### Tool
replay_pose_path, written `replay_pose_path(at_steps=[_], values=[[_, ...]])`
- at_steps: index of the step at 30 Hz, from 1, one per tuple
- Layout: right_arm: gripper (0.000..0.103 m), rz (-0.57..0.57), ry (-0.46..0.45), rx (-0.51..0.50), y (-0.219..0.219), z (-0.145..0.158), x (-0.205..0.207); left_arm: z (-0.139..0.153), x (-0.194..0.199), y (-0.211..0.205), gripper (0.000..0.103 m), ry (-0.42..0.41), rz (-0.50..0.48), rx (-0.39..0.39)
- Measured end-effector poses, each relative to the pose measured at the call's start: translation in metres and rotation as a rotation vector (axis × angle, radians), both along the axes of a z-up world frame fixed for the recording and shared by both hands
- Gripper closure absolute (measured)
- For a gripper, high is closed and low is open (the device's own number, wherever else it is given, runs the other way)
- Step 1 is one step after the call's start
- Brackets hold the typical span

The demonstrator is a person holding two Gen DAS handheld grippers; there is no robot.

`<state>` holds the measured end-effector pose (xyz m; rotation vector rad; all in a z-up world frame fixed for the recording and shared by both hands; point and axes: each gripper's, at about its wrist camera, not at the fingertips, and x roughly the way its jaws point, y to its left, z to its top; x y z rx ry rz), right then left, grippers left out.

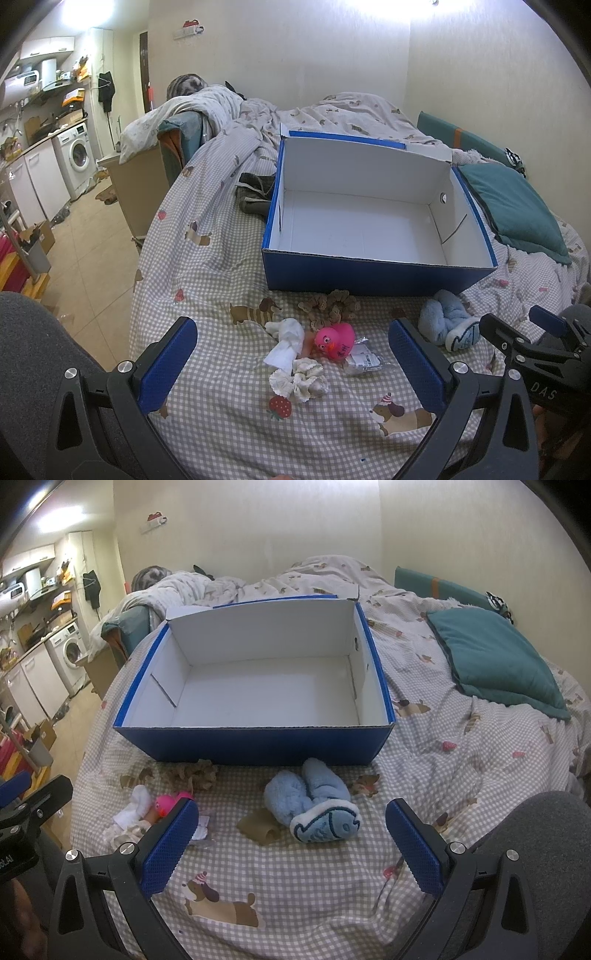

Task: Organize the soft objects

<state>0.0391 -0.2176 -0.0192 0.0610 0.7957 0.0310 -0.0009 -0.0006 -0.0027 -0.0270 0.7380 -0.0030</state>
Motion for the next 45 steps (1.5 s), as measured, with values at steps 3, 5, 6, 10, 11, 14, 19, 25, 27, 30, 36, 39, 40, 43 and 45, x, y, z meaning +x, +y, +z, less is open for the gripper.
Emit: replay_pose_path(at_steps=[3,5,6,10,11,14,19,25,27,30,36,39,40,43,45], values=[[0.0,0.0,0.0,0.0,-0.0002,0.0001,0.0002,0.0,0.0001,0.0001,0.0,0.001,0.0,0.0],[0.0,-0.001,0.001,0.0,-0.0002,0.0004,0.0005,-0.0001,0.0001,0.0002,0.0,0.002,0.0,-0.001],[0.0,-0.001,0.001,0.0,0.0,0.0008,0.0009,-0.001,0.0008,0.0008,0.0,0.003,-0.001,-0.002],[0.0,-0.001,0.001,0.0,0.0,-0.0002,-0.0001,-0.0005,-0.0007,-0.0023,0.0,0.004,-0.006,-0.004],[0.0,-0.001,0.002,0.0,0.0,0.0,0.0001,-0.0005,-0.0008,-0.0024,0.0,0.004,-0.006,-0.004],[0.0,-0.001,0.002,0.0,0.0,0.0002,0.0002,-0.0005,-0.0011,-0.0029,0.0,0.005,-0.006,-0.005],[0.0,0.002,0.003,0.004,-0.0005,0.0005,0.001,-0.0002,-0.0009,-0.0025,0.0,0.006,-0.007,-0.014],[0.0,0.002,0.004,0.004,-0.0009,-0.0001,0.0005,-0.0002,-0.0009,-0.0022,0.0,0.008,-0.007,-0.016],[0.0,0.002,0.004,0.005,-0.0007,-0.0002,-0.0001,0.0003,-0.0009,-0.0017,0.0,0.01,-0.007,-0.02],[0.0,0.002,0.004,0.004,-0.0005,-0.0004,-0.0006,0.0006,-0.0005,-0.0006,0.0,0.011,-0.008,-0.022],[0.0,0.0,0.005,0.004,-0.0018,0.0004,0.0006,0.0005,-0.0003,-0.0004,0.0,0.011,-0.008,-0.022],[0.0,0.001,0.005,0.003,-0.0017,0.0006,0.0005,0.0005,-0.0004,-0.0005,0.0,0.011,-0.007,-0.022],[0.0,0.001,0.004,0.004,-0.0018,0.0008,0.0008,0.0005,-0.0003,-0.0004,0.0,0.011,-0.008,-0.022],[0.0,0.001,0.005,0.004,-0.0018,0.0008,0.0009,0.0004,-0.0003,-0.0004,0.0,0.012,-0.008,-0.022],[0.0,0.002,0.005,0.004,-0.0017,0.0008,0.0008,0.0005,-0.0003,-0.0001,0.0,0.013,-0.009,-0.021]])
